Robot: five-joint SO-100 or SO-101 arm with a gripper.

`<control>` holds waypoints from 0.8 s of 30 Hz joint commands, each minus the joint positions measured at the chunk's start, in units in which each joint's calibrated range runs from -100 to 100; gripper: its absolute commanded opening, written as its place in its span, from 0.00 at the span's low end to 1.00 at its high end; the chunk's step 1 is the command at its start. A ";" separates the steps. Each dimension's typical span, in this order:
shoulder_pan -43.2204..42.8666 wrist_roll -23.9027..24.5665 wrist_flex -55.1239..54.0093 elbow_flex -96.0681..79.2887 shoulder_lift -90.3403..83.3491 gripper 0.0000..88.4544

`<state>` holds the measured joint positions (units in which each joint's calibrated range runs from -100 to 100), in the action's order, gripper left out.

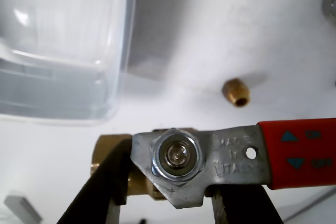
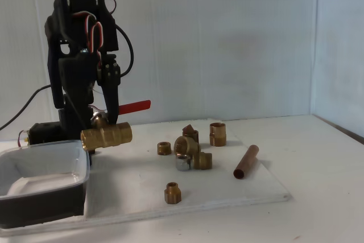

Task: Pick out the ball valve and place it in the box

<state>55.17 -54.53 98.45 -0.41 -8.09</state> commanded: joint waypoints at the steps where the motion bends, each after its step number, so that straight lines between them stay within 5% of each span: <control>1: 1.73 -0.28 0.69 4.20 -1.28 0.06; 24: 14.72 -0.28 0.77 3.39 -1.28 0.06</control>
<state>68.58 -54.53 98.45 -0.41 -8.09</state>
